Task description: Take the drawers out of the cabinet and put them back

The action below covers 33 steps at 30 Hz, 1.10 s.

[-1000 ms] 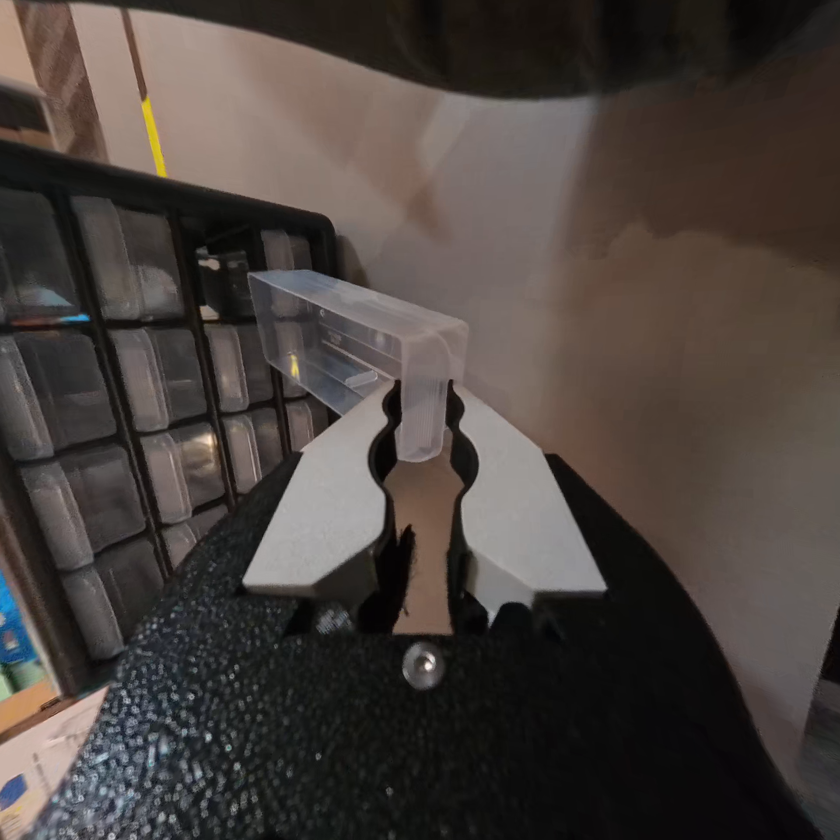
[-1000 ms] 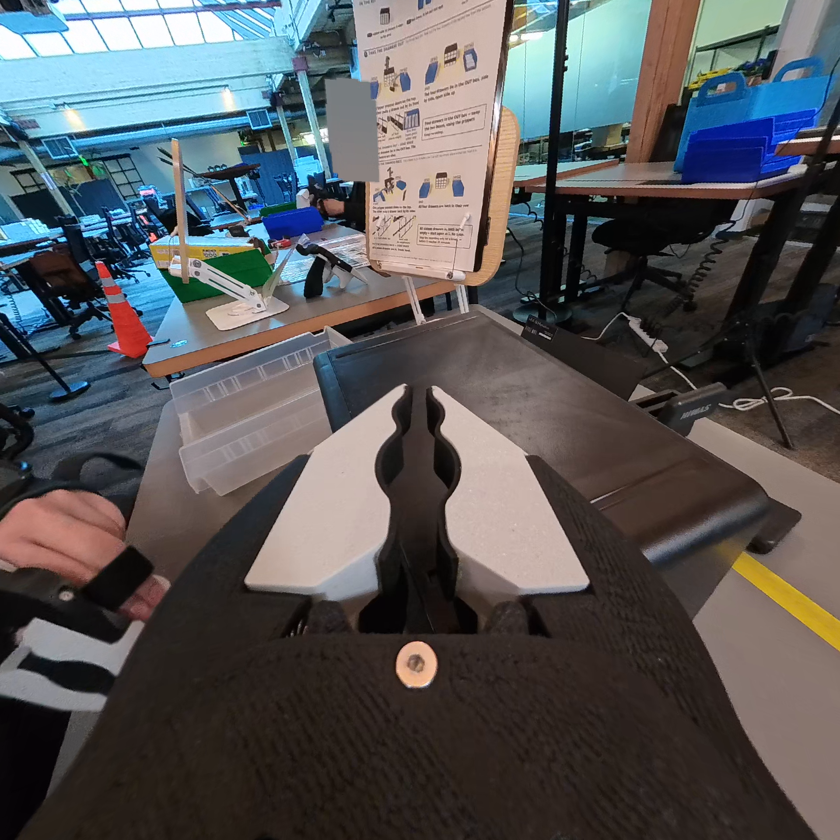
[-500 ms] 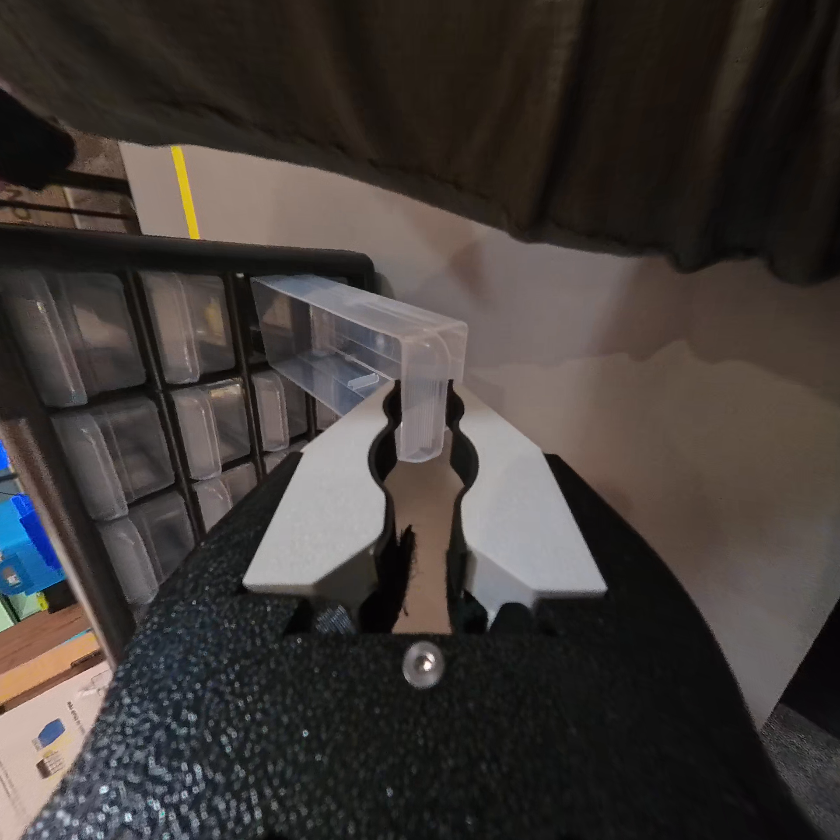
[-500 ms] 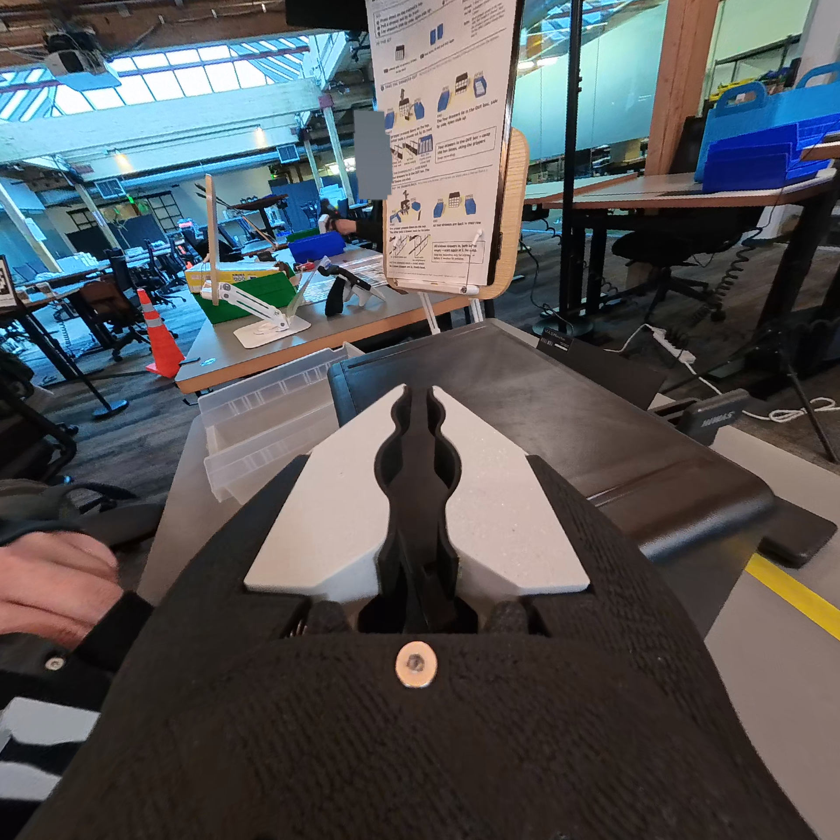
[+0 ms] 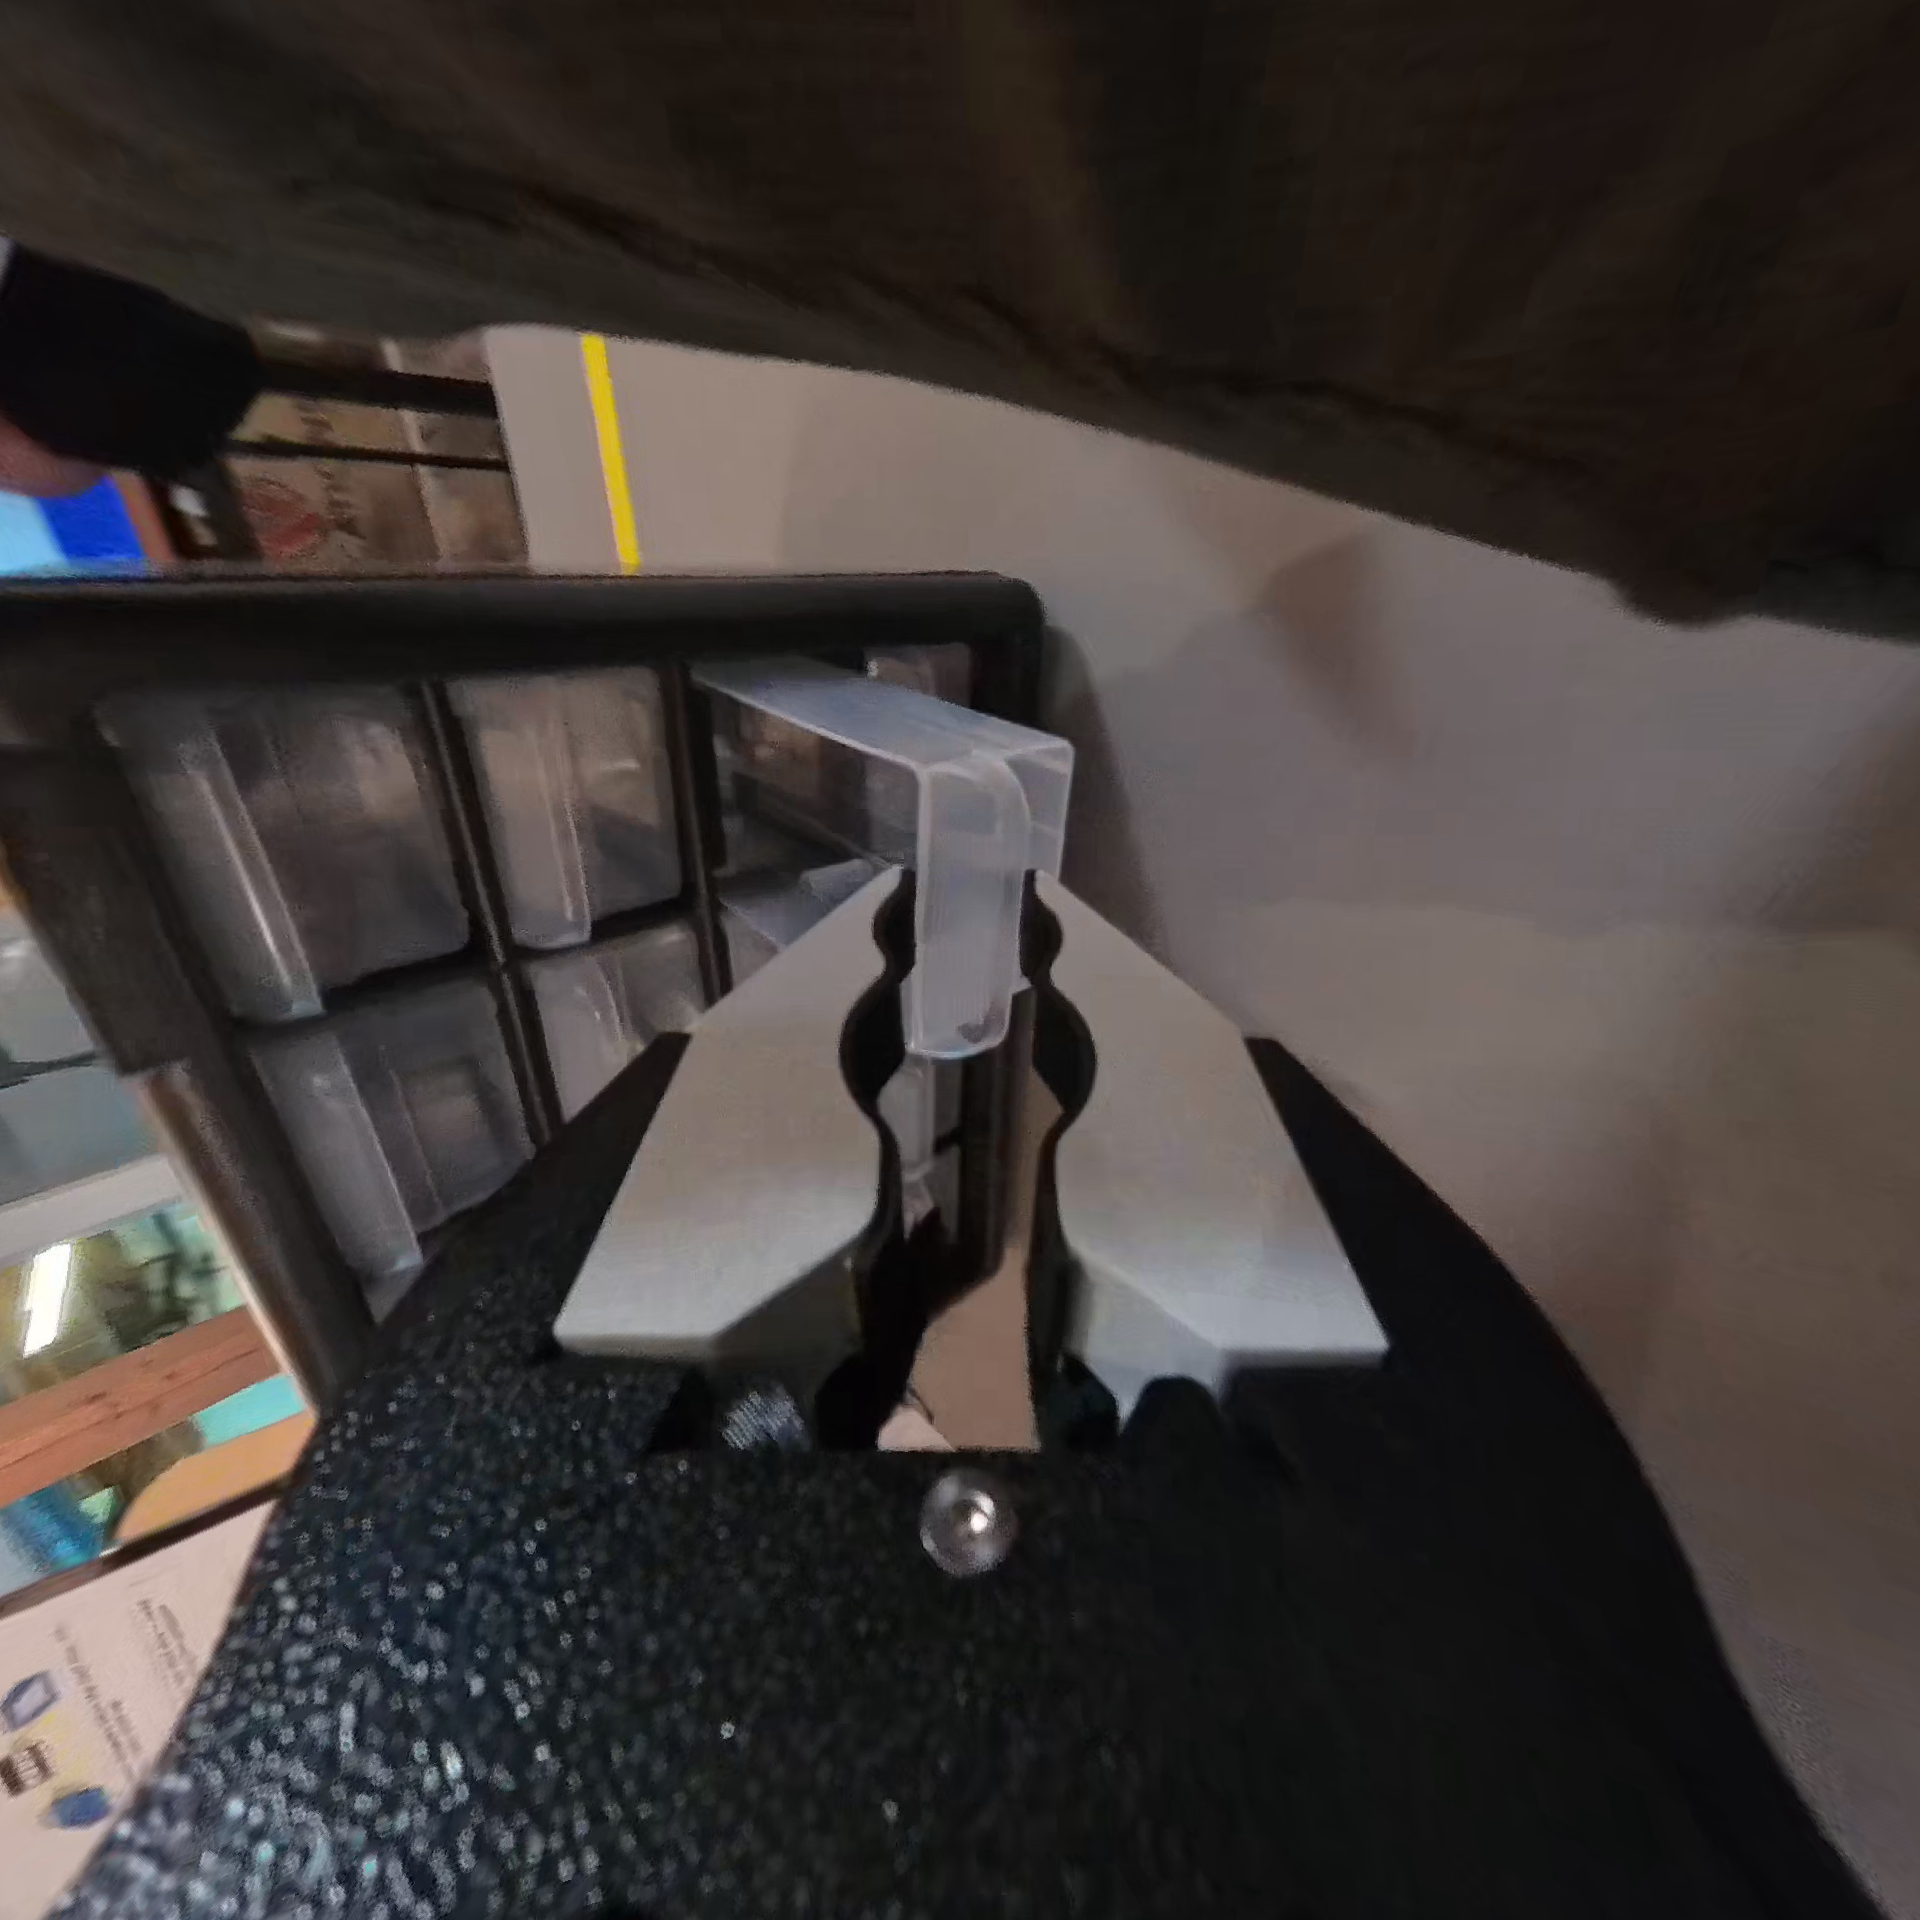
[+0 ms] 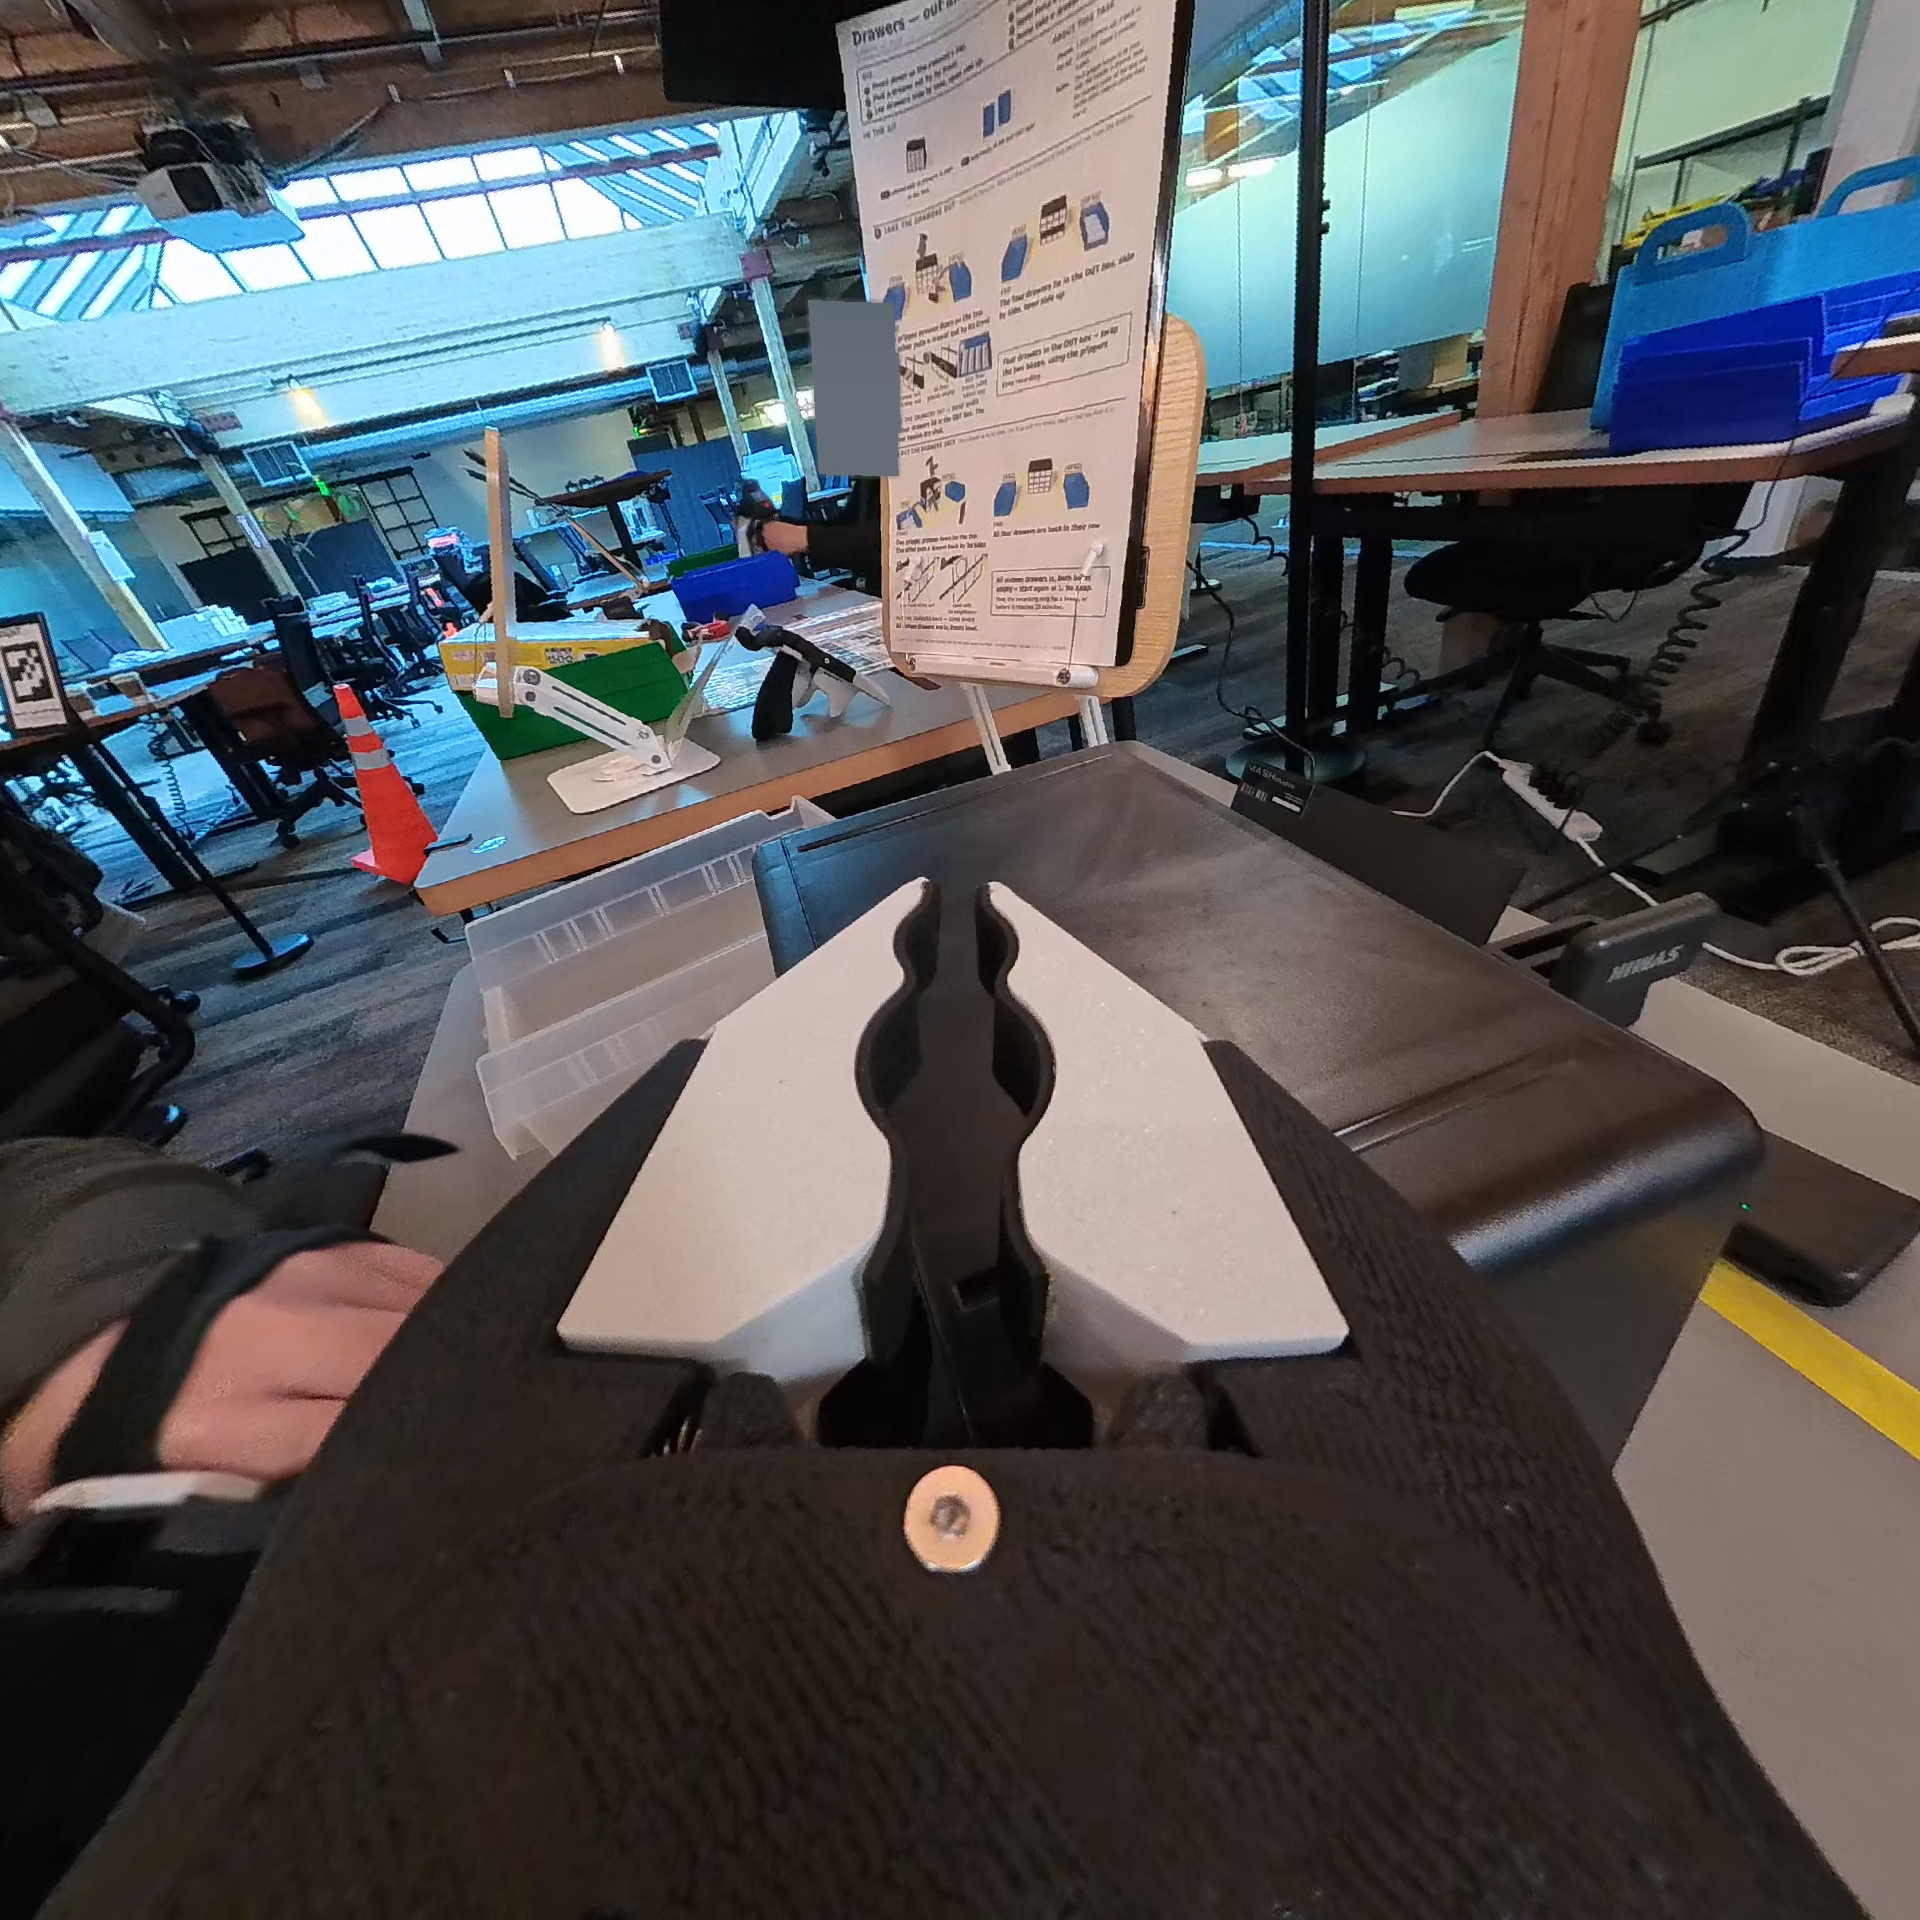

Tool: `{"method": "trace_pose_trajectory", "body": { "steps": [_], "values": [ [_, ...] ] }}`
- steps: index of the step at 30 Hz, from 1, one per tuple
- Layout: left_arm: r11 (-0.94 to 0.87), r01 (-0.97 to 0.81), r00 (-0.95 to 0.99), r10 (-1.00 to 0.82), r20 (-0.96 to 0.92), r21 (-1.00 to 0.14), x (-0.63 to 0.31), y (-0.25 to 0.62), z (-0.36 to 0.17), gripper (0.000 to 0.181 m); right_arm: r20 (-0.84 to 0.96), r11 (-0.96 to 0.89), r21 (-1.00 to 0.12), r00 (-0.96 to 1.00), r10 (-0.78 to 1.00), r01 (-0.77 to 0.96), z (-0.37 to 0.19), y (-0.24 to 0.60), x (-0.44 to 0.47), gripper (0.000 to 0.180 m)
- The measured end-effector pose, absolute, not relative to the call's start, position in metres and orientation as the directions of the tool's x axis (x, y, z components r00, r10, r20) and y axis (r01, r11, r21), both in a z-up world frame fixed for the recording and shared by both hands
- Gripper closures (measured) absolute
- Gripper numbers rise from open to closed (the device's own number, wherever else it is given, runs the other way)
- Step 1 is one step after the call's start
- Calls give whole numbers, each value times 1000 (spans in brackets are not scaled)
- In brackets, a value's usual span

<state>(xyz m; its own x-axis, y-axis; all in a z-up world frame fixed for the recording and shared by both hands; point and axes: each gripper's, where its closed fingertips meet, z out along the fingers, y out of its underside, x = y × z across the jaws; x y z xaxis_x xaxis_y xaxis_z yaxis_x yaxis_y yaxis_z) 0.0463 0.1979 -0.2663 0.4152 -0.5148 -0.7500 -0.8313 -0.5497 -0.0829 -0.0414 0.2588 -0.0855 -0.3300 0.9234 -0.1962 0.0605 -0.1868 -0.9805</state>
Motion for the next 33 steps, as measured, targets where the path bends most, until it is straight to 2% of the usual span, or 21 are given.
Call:
{"method": "trace_pose_trajectory", "body": {
  "steps": [1, 4, 5, 7, 8, 11, 13, 19, 23, 27, 33],
  "values": [
    [-544, -835, 400, -496, -771, -83, 42, 206, -269, 164, -196, -187, -981, -330, 924, 60, -86, 259, -42, 174],
    [-558, -819, 403, -392, -827, -134, 27, 227, -267, 162, -193, -182, -981, -325, 926, 63, -86, 259, -42, 174],
    [-569, -802, 429, -336, -838, -183, 21, 233, -265, 155, -191, -179, -982, -323, 927, 64, -86, 259, -42, 174],
    [-594, -769, 486, -304, -820, -235, 16, 229, -272, 117, -185, -173, -983, -321, 929, 65, -86, 259, -42, 174],
    [-580, -765, 521, -303, -798, -280, 20, 222, -276, 108, -183, -172, -983, -323, 928, 64, -86, 259, -42, 174],
    [-469, -760, 623, -328, -711, -450, 53, 200, -283, 109, -194, -186, -981, -334, 922, 57, -85, 259, -41, 174],
    [-401, -754, 655, -393, -646, -520, 77, 194, -294, 110, -196, -189, -981, -327, 925, 54, -85, 261, -41, 174],
    [-453, -717, 693, -382, -611, -530, 59, 218, -308, 96, -174, -162, -985, -308, 935, 64, -87, 260, -42, 173],
    [-500, -685, 723, -378, -578, -530, 42, 231, -313, 95, -169, -159, -986, -311, 935, 55, -86, 259, -43, 173],
    [-503, -645, 763, -376, -526, -575, 39, 239, -311, 91, -145, -132, -989, -286, 947, 66, -88, 259, -47, 173],
    [-487, -682, 731, -442, -520, -545, 42, 236, -313, 86, -50, -20, -993, -260, 964, 117, -95, 249, -52, 171]
  ]
}}
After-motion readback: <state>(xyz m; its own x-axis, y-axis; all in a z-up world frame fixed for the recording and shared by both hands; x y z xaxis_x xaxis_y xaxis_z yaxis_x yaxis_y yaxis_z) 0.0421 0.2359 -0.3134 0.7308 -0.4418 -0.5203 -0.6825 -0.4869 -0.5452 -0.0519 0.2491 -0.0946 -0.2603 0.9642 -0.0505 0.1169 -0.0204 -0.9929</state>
